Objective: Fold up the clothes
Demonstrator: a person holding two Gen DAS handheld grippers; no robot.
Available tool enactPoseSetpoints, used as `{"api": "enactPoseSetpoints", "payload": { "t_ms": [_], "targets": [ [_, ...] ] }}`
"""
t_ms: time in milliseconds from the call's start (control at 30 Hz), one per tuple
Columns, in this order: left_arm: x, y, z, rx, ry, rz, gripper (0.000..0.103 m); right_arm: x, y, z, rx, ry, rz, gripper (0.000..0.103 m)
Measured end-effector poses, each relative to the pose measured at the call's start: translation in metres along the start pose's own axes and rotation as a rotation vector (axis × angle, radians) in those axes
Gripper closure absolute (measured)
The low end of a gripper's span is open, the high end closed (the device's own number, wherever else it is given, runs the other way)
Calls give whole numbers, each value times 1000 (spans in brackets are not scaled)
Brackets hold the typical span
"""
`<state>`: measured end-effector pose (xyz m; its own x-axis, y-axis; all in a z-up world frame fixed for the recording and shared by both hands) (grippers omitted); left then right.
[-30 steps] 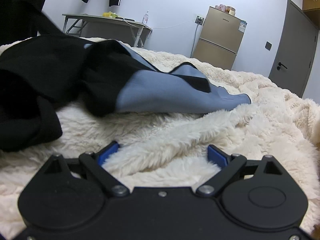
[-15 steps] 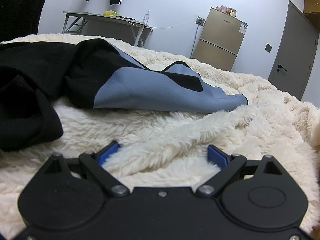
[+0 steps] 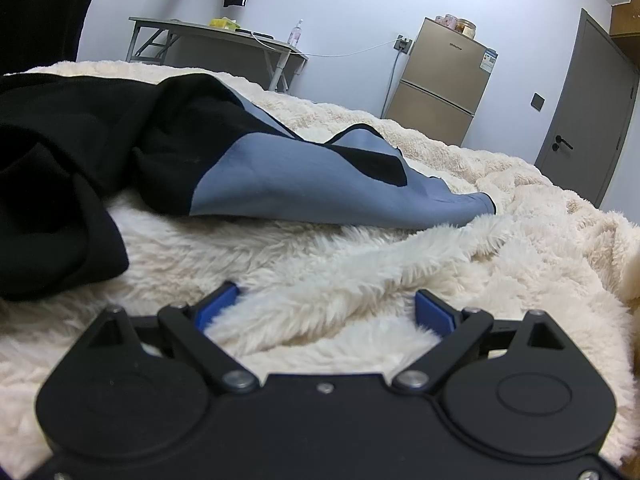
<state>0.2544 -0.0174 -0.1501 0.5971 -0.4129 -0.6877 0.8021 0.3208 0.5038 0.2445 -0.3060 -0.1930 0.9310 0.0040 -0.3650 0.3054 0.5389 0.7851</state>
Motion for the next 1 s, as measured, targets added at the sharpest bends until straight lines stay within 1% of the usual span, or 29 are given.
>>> {"api": "enactPoseSetpoints", "payload": {
  "t_ms": [33, 67, 167, 333, 367, 433, 467, 500, 533, 567, 600, 633, 667, 700, 733, 833, 867, 933, 967, 1000],
  "targets": [
    [1, 1, -4, -12, -2, 13, 99, 1, 1, 1, -1, 0, 0, 10],
    [3, -2, -6, -16, -1, 19, 100, 1, 1, 1, -2, 0, 0, 10],
    [-12, 6, -10, -32, 7, 73, 100, 0, 1, 1, -2, -1, 1, 10],
    [-64, 41, -22, -84, 53, 193, 101, 0, 0, 0, -3, -1, 1, 10],
    [-80, 52, -19, -78, 69, 227, 101, 0, 0, 0, -4, -1, 1, 10],
    [-101, 62, -4, -43, 71, 268, 100, 0, 0, 0, -4, -2, 1, 10],
    [-113, 70, 9, -14, 70, 293, 100, 0, 0, 0, -5, -2, 0, 10],
    [-122, 77, 41, 48, 57, 309, 99, 0, 0, 0, -6, -2, -1, 10],
    [-122, 75, 52, 74, 38, 297, 92, 1, 0, 0, -7, -2, -2, 10],
    [-121, 73, 66, 101, 10, 280, 77, 1, 1, -1, -9, -2, -3, 10],
    [-114, 65, 91, 134, -86, 228, 67, 1, 1, -1, -10, -2, -4, 10],
    [-110, 62, 93, 113, -119, 213, 53, 1, 1, -1, -10, -2, -4, 10],
    [-111, 61, 89, 100, -118, 215, 52, 1, 0, -1, -10, -3, -3, 10],
    [-109, 60, 72, 46, -99, 228, 52, 1, 0, -1, -10, -3, -2, 10],
    [-109, 60, 60, 21, -82, 230, 51, 0, 0, -1, -10, -3, -2, 10],
    [-111, 58, 4, -90, -19, 208, 44, -1, 1, -1, -8, -4, 2, 10],
    [-111, 57, -7, -113, -5, 195, 42, -1, 1, -1, -8, -4, 2, 10],
    [-103, 43, -46, -186, 41, 108, 41, -1, 1, -2, -10, -5, 1, 10],
    [-100, 37, -52, -198, 46, 84, 42, 0, 1, -2, -10, -4, 0, 10],
    [-94, 26, -58, -208, 42, 39, 42, 0, 1, -2, -10, -4, 0, 10]
  ]
}}
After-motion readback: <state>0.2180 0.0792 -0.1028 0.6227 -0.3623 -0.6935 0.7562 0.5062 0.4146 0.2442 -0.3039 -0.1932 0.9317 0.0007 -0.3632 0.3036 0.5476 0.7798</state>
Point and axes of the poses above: each gripper's, at about its wrist camera, not at the fingertips, and x roughly the way its jaws point, z to its right, y to its top, the point moved 9 cm from there along x, roughly the way its jaws point, and after that the axes turned 9 degrees about -x, right-handed, at the moved point
